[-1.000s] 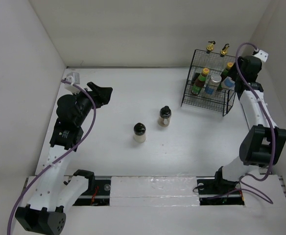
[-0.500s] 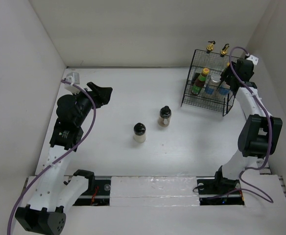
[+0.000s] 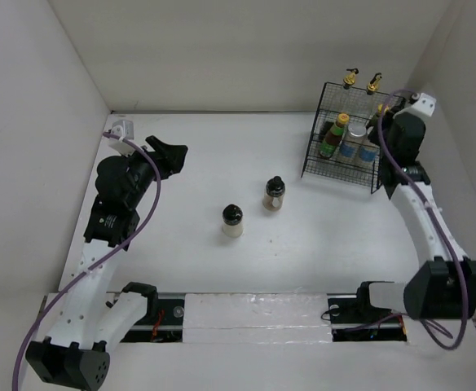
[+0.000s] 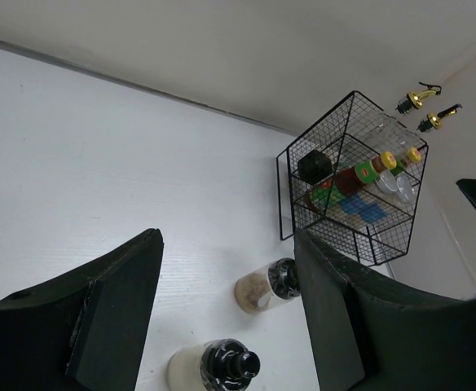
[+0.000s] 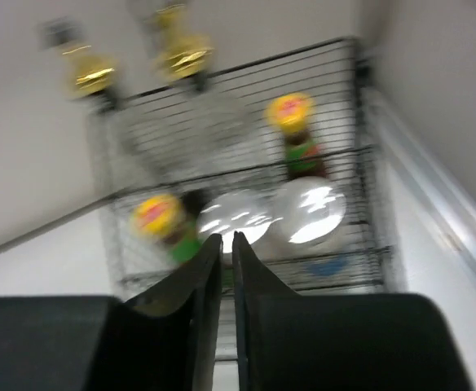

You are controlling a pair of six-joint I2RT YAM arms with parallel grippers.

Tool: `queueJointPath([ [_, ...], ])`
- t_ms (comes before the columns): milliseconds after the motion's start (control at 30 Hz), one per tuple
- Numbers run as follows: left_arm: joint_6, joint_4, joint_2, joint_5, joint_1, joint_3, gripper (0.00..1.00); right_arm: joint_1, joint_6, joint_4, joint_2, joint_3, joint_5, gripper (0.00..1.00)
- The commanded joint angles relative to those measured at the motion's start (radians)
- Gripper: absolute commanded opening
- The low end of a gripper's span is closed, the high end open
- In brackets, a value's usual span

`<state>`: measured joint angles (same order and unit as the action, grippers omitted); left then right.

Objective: Organize the condiment bottles

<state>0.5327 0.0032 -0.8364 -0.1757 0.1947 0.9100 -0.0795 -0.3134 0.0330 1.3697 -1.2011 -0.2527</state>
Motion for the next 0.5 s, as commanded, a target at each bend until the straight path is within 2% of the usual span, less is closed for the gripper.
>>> queueJointPath([
  [0, -0.005, 0.040, -0.007, -0.014, 0.003, 0.007, 0.61, 0.139, -0.018, -0.236, -0.151, 0.182, 0.102, 0.13],
  [33, -0.005, 0.040, -0.007, -0.015, 0.003, 0.007, 0.61, 0.220, -0.027, -0.316, -0.174, 0.233, 0.139, 0.09],
  [67, -0.005, 0.040, -0.007, -0.015, 0.003, 0.007, 0.59, 0.259, -0.027, -0.343, -0.190, 0.305, 0.179, 0.09],
  [133, -0.005, 0.040, -0.018, -0.002, 0.003, 0.007, 0.59, 0.370, -0.010, -0.357, -0.199, 0.336, 0.282, 0.24],
  [167, -0.005, 0.040, -0.018, -0.002, 0.003, 0.007, 0.58, 0.407, 0.003, -0.311, -0.189, 0.336, 0.282, 0.53],
  [200, -0.005, 0.040, -0.018, -0.002, 0.003, 0.007, 0.58, 0.443, 0.035, -0.288, -0.175, 0.336, 0.282, 0.67],
  [300, -0.005, 0.040, -0.018, -0.011, 0.003, 0.007, 0.58, 0.547, 0.063, -0.199, -0.135, 0.327, 0.227, 0.97],
  [400, -0.005, 0.040, -0.018, -0.022, 0.003, 0.007, 0.58, 0.583, 0.092, -0.177, -0.059, 0.305, 0.279, 0.99],
  [467, -0.005, 0.040, -0.009, -0.022, 0.003, -0.002, 0.58, 0.604, 0.103, -0.177, -0.021, 0.292, 0.268, 0.95],
])
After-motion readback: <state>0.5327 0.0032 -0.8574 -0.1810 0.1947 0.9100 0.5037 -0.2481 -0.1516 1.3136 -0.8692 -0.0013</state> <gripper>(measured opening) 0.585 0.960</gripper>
